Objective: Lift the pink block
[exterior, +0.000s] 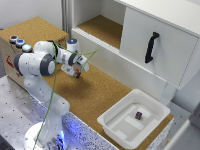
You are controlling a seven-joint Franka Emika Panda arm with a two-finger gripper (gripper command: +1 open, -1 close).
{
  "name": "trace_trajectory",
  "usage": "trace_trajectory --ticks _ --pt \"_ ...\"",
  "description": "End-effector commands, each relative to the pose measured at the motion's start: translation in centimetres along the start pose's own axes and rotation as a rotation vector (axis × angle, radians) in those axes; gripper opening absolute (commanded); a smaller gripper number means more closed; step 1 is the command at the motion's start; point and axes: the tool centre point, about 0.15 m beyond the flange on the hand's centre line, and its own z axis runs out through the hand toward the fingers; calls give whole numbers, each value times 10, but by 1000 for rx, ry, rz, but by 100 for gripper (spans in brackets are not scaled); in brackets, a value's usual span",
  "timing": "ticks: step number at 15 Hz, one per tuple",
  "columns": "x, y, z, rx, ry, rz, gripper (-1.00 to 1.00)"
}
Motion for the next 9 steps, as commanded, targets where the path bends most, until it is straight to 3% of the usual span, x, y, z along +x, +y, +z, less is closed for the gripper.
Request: trace_trajectory --ticks 1,2,3,6,9 --pt "128 -16 -112 -21 108 -50 -100" --pt "154 -16 -123 2 122 -54 -100" --pt "175 -18 -126 -25 131 -62 -100" --pt "246 -13 -108 23 55 -39 -100" --pt "286 -15 -80 -26 27 -15 -100"
